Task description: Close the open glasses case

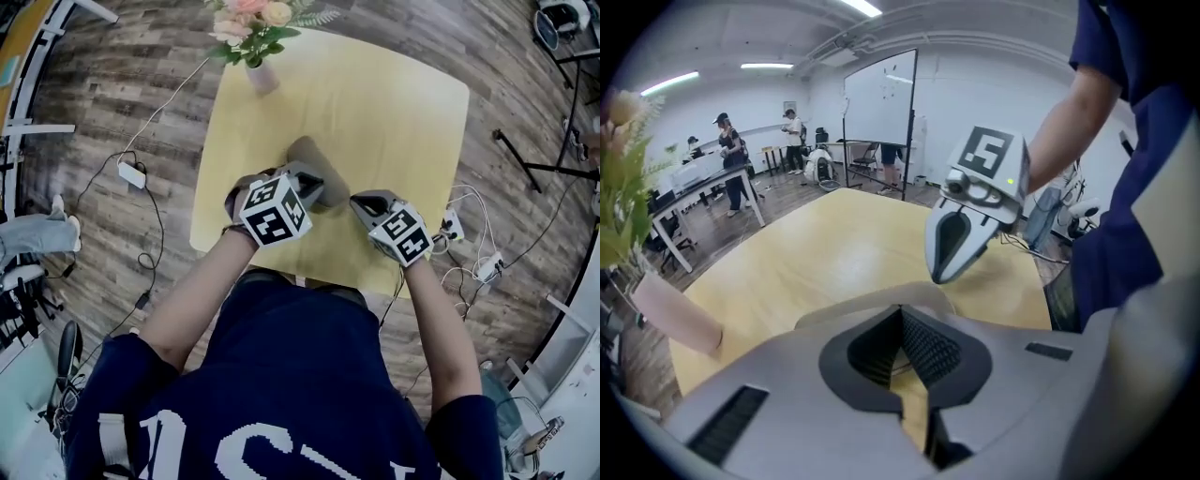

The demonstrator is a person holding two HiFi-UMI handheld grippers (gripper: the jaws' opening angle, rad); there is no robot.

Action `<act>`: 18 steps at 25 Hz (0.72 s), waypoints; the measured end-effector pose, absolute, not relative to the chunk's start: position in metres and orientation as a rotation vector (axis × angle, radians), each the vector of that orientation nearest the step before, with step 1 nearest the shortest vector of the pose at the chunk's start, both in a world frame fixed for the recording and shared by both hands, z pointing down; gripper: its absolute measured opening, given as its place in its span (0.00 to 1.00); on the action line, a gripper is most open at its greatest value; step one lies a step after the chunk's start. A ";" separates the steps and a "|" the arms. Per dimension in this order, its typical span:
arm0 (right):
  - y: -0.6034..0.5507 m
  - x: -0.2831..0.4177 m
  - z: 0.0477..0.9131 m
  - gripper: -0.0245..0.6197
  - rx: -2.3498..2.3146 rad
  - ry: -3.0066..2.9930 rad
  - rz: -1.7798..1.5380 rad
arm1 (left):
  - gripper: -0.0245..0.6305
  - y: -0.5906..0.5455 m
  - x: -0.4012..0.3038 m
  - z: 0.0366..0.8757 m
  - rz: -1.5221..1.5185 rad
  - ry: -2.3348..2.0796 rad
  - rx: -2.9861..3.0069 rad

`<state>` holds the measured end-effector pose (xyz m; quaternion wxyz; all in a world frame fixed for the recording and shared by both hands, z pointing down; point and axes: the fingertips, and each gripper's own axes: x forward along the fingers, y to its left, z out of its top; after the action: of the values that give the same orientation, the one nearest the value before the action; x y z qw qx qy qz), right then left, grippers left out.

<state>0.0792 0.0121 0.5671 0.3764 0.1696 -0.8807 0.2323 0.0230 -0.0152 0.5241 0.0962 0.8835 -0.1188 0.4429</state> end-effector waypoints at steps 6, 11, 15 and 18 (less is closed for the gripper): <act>0.065 0.030 0.566 0.07 0.337 -2.326 0.682 | 0.06 -0.012 0.023 0.523 1.265 -0.435 2.606; 0.070 0.026 0.568 0.07 0.311 -2.353 0.645 | 0.06 -0.010 0.025 0.526 1.246 -0.401 2.622; 0.070 0.031 0.567 0.07 0.268 -2.341 0.566 | 0.06 -0.007 0.027 0.527 1.300 -0.374 2.648; 0.067 0.040 0.565 0.07 0.272 -2.332 0.556 | 0.06 -0.008 0.030 0.527 1.284 -0.360 2.642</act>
<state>0.0402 0.0674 0.5653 0.3563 0.1053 -0.9031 0.2153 0.0300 -0.0075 0.5266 0.0910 0.8890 -0.1213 0.4322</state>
